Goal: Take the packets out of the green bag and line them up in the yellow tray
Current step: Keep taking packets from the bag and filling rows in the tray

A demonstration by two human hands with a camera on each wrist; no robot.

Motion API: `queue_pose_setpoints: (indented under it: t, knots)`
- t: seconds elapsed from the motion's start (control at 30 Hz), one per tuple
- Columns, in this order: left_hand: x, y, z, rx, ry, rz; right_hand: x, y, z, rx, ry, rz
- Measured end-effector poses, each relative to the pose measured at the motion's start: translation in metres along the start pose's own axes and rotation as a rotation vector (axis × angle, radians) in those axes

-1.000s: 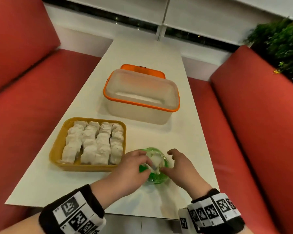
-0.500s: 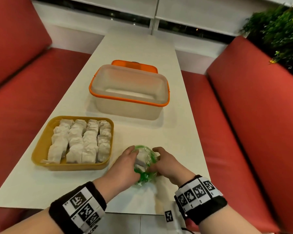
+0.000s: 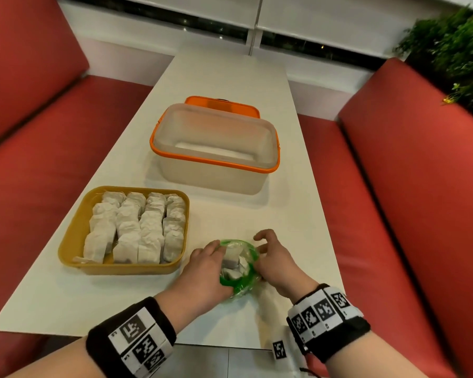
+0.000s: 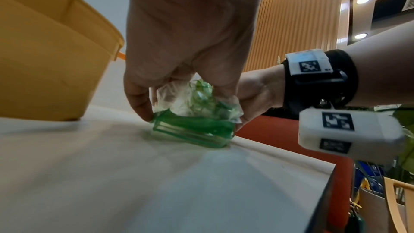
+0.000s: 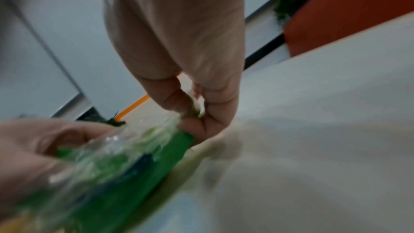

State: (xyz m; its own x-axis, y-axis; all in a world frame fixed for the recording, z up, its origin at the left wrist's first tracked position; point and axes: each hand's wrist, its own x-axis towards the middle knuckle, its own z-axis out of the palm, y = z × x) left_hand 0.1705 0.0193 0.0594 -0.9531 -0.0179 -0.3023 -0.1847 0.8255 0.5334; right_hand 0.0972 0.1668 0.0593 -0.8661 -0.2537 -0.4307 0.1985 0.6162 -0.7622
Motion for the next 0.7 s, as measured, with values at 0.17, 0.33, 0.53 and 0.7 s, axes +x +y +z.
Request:
queue_pose_setpoints:
  t: [0.17, 0.33, 0.53, 0.7]
  knots:
    - [0.003, -0.001, -0.001, 0.054, -0.028, -0.011, -0.003, 0.016, 0.004, -0.622, 0.116, -0.287]
    - [0.007, -0.002, -0.001, 0.090, -0.078, -0.020, 0.003, 0.012, 0.004, -0.776, 0.017, -0.158]
    - [0.007, -0.003, -0.001, 0.079, -0.082, -0.029, -0.013, -0.001, 0.002, -0.701, 0.110, -0.365]
    - [0.007, 0.000, -0.004, 0.076, -0.108, -0.044, -0.020, -0.010, 0.016, -0.919, -0.068, -0.385]
